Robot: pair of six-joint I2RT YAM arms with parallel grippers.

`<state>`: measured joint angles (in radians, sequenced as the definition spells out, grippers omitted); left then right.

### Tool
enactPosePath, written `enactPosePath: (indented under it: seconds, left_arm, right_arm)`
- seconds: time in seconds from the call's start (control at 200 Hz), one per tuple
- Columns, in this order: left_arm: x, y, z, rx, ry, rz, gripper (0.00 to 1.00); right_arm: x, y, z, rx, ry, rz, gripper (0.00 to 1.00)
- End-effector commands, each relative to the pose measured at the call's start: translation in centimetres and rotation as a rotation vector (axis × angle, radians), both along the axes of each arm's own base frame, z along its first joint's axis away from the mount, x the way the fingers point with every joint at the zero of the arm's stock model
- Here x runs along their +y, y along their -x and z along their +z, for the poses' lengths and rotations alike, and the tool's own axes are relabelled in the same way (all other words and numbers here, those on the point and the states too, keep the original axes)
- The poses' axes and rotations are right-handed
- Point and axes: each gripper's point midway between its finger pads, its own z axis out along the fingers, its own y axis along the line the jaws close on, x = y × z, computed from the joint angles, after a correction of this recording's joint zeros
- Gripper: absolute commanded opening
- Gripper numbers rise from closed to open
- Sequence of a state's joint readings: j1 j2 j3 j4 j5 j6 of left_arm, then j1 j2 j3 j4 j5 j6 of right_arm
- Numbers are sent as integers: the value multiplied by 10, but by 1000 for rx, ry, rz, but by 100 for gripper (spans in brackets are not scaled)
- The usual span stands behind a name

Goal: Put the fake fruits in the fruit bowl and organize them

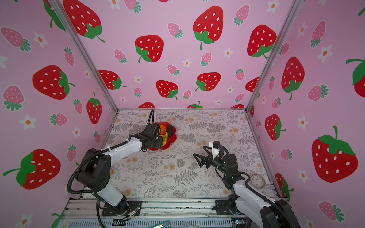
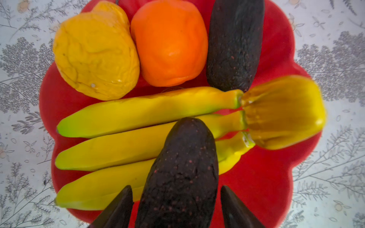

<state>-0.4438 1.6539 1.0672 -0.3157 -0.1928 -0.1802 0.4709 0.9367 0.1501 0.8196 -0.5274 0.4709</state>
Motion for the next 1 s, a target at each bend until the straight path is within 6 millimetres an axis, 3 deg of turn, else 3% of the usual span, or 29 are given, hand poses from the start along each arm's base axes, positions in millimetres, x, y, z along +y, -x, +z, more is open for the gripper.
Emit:
enactPosePath:
  seconds: [0.0,0.18,0.34,0.4,0.42,0.55,0.645,0.72,0.825,0.926,0.996]
  left_arm:
    - [6,1,17,-58,-22,12,75]
    - [12,6,62,-202,9,3,77]
    - [56,18,82,-356,-36,110,88]
    - [77,23,74,-378,-30,170,92]
    - [86,23,72,-384,-26,194,100]
    - [134,29,53,-412,-24,362,99]
    - [163,32,56,-450,-59,458,99]
    - [170,33,48,-455,-85,454,99]
    - [172,30,25,-473,-91,426,99]
    - [170,19,19,-495,-81,384,99]
    - [170,7,25,-555,-64,363,99]
  right_arm:
    - [-1,-1,5,-24,-7,-3,99]
    - [-2,-4,2,-18,-1,-17,99]
    - [-13,-13,2,-19,0,-81,99]
    - [-24,-20,1,-19,-3,-143,99]
    - [-28,-23,-1,-10,-4,-166,99]
    - [-67,-46,-6,47,-28,-367,99]
    - [-110,-67,-31,162,26,-584,99]
    - [-149,-76,-44,190,83,-768,99]
    - [-189,-78,-40,141,116,-972,99]
    - [-194,-76,-16,9,73,-997,99]
    - [-198,-75,3,-109,170,-1012,99]
